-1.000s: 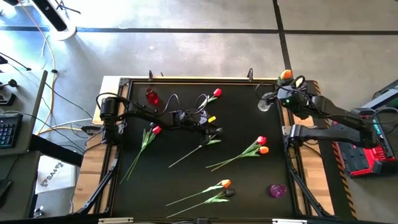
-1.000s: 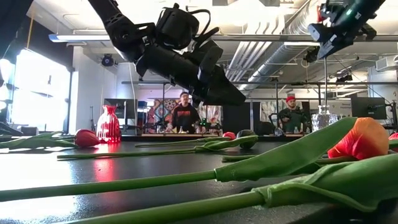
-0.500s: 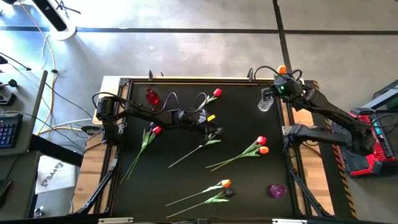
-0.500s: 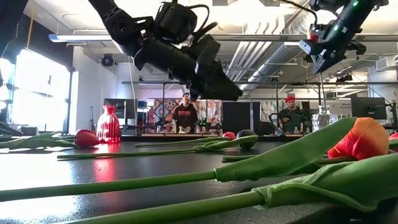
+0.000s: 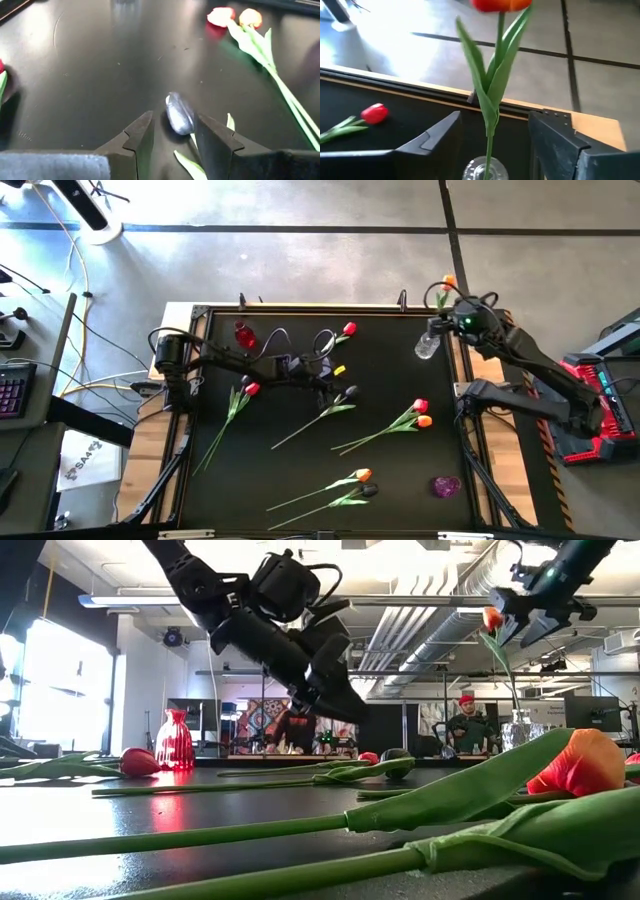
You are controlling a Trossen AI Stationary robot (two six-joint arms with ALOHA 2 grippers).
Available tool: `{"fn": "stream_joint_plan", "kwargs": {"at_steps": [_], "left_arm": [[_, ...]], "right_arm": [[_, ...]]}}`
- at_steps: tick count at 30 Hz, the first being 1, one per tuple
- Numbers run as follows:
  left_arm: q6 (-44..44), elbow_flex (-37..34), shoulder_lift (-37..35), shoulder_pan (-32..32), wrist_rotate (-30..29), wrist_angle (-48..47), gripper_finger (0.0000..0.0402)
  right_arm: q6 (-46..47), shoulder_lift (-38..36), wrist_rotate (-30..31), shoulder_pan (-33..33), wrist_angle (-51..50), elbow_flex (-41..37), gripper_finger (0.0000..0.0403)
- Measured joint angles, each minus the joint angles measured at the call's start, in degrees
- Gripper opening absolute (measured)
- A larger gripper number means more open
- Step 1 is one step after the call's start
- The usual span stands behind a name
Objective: Sort flowers into vase by color
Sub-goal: Put the top red tulip into the purple vase
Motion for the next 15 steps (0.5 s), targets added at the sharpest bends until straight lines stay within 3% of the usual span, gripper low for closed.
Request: {"fn": "stream_joint_plan", "kwargs": {"at_steps": [15], "left_arm": [[-0.35, -0.33, -0.32, 0.11, -2.74, -1.15, 0.0125]], "right_arm": [[0.73, -13.09, -15.22, 1.69, -0.39, 0.04, 0.0222]]}}
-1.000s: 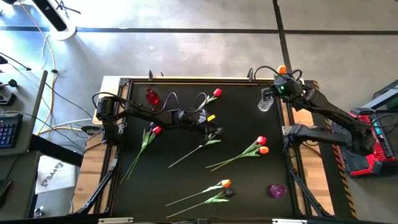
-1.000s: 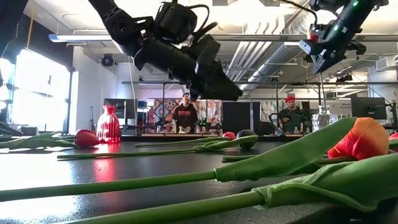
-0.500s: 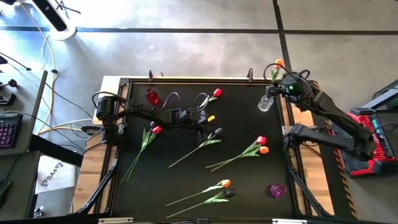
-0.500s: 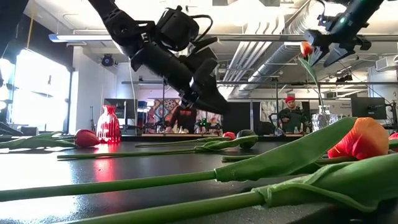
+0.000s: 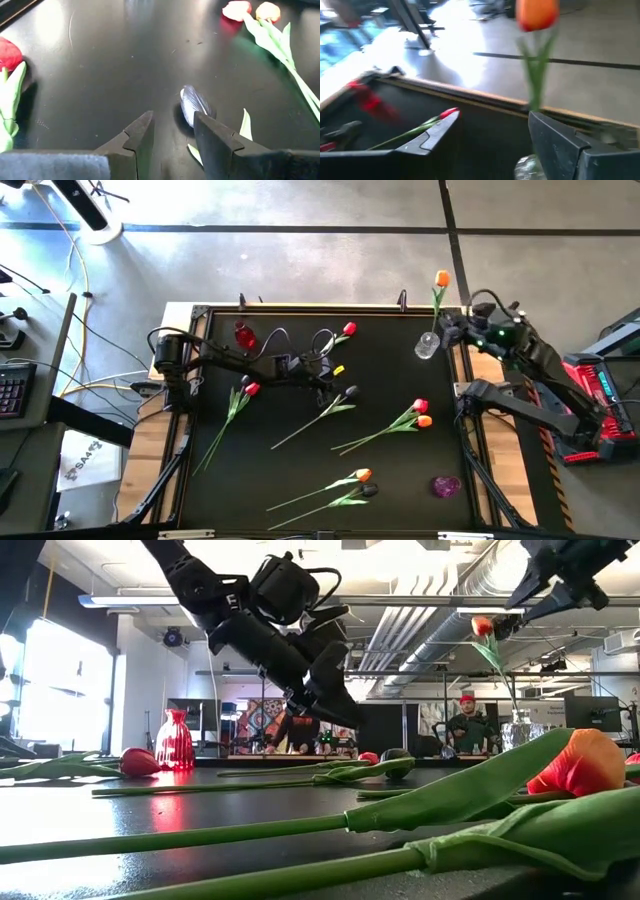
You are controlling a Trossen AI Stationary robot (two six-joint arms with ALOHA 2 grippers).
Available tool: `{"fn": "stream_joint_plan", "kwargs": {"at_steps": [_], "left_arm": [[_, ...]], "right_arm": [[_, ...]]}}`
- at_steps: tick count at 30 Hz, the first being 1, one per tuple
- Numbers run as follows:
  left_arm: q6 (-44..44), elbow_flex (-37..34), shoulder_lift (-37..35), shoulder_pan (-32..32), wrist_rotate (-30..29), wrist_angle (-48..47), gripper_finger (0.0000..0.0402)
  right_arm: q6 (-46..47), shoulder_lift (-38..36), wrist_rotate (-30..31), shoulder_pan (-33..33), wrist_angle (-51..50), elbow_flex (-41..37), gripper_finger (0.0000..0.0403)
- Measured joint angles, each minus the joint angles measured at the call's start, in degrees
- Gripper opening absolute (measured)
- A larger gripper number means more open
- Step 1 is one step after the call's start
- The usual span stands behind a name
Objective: Sort flowers into vase by color
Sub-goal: Put the top red tulip into the purple vase
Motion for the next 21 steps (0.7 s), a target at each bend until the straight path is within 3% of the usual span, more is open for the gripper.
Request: {"fn": "stream_joint_plan", "kwargs": {"at_steps": [4, 11, 15, 21], "left_arm": [[0.16, 0.0, -0.03, 0.0, -0.12, 0.34, 0.0125], [0.18, 0.0, -0.03, -0.76, 0.11, 1.33, 0.0118], [0.18, 0.0, -0.03, -1.77, 0.24, -0.98, 0.0107], [-0.53, 0.0, -0.03, -2.87, 0.31, -2.52, 0.0096]], "right_arm": [[2.57, -2.08, -3.58, 4.65, 2.34, -3.23, 0.0222], [7.51, -2.31, -4.0, 15.68, 16.05, -17.14, 0.0209], [8.64, -1.72, -1.64, 21.39, 24.54, -22.73, 0.0196], [11.51, 2.35, 5.7, 29.44, 28.76, -26.2, 0.0182]]}}
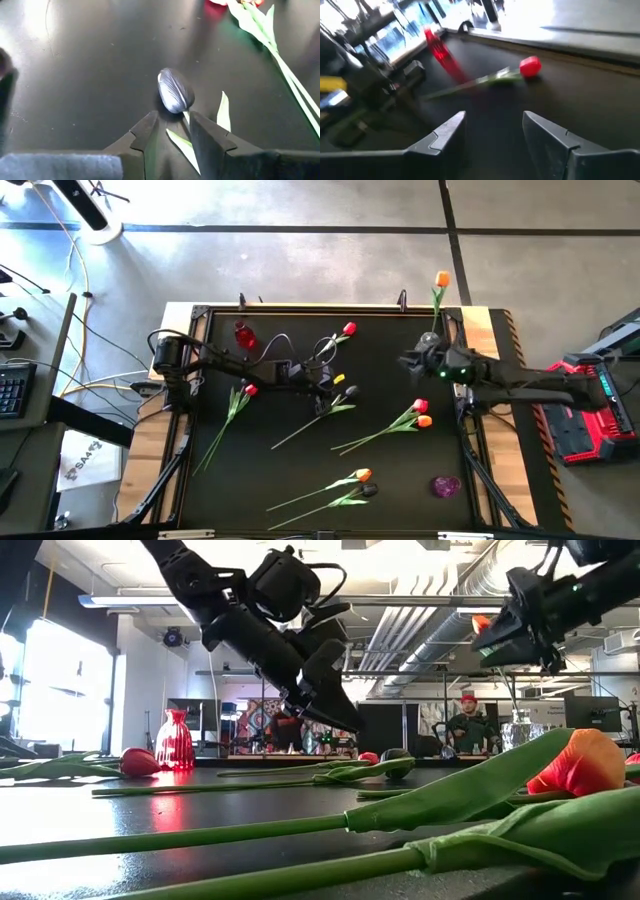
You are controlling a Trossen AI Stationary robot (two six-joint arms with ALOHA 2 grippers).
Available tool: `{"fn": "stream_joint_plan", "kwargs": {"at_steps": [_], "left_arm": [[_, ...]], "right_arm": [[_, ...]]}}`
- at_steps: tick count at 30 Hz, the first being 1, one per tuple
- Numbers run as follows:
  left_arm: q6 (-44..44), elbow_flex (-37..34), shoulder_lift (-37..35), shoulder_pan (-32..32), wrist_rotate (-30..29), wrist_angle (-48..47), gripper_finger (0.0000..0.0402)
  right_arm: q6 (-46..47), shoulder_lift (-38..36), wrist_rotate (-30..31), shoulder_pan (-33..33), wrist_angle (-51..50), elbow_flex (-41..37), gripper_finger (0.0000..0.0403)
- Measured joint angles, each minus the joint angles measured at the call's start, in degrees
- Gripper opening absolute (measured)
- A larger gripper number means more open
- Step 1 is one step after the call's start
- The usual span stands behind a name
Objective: Sort flowers into vase by color
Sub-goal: Put the top red tulip into the purple vase
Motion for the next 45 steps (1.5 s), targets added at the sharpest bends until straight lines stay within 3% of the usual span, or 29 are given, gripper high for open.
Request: {"fn": "stream_joint_plan", "kwargs": {"at_steps": [11, 20, 24, 31, 39, 45], "left_arm": [[2.26, 0.0, 0.0, 1.13, 2.0, -1.98, 0.0094], [4.15, 0.0, 0.0, 7.96, 7.51, -2.63, 0.0094], [4.2, 0.0, 0.02, 9.41, 7.26, -5.78, 0.0094], [3.37, 0.0, 0.04, 11.68, 5.92, -6.1, 0.0095], [1.68, 0.02, 0.04, 12.77, -2.75, -6.57, 0.0095], [-3.37, 0.07, 0.04, 12.96, -0.38, -8.33, 0.0095]], "right_arm": [[5.64, 18.92, 11.34, 11.69, 11.0, -0.88, 0.018], [7.81, 31.88, 11.29, 13.27, 22.62, -0.84, 0.018], [9.07, 36.04, 11.22, 13.03, 25.39, -0.84, 0.018], [8.36, 40.01, 9.85, 12.35, 28.05, -0.82, 0.018], [8.1, 40.84, 7.19, 14.1, 27.6, -0.82, 0.018], [8.88, 40.84, 7.09, 18.53, 27.67, -0.82, 0.018]]}}
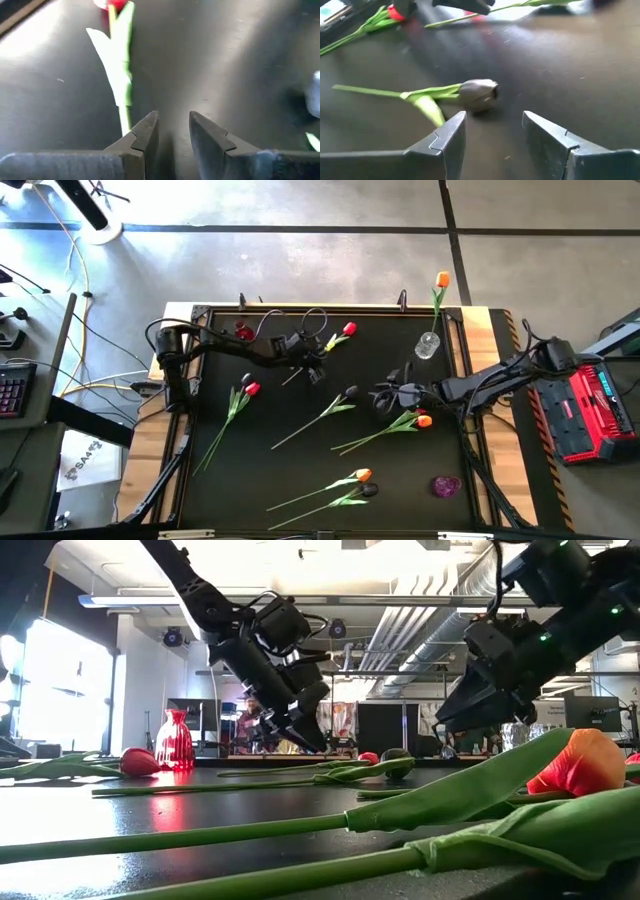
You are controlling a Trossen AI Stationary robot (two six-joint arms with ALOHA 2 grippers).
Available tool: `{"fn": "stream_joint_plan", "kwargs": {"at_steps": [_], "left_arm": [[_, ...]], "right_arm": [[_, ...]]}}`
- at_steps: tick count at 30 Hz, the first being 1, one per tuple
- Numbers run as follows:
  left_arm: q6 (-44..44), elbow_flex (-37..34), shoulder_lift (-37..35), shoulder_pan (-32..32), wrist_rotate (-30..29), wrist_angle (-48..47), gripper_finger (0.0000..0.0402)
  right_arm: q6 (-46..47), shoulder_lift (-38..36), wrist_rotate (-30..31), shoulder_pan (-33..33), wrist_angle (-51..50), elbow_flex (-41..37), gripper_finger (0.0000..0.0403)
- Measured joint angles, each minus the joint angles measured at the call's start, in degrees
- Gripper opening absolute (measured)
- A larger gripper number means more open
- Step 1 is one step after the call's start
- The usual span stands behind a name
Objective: Sort flowers into vase by color
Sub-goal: Put the top red tulip into the purple vase
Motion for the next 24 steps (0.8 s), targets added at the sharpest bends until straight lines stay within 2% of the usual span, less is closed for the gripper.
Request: {"fn": "stream_joint_plan", "kwargs": {"at_steps": [10, 15, 18, 24], "left_arm": [[-6.23, 0.0, 0.0, -5.3, -2.39, 0.48, 0.0095], [-7.06, 0.0, 0.0, -7.2, -7.22, 0.66, 0.0095], [-6.27, 0.94, 0.02, -5.06, -8.23, -0.19, 0.0095], [-3.63, 6.25, 0.19, 1.45, -5.55, -5.63, 0.0095]], "right_arm": [[-1.29, -0.04, -9.24, 1.4, -1.51, 0.0, 0.018], [-1.55, -0.04, -11.78, 1.4, -5.15, 0.0, 0.018], [-1.55, -0.07, -12.88, 1.4, -6.67, 0.0, 0.018], [-1.57, -0.07, -11.51, 1.4, -6.8, 0.0, 0.018]]}}
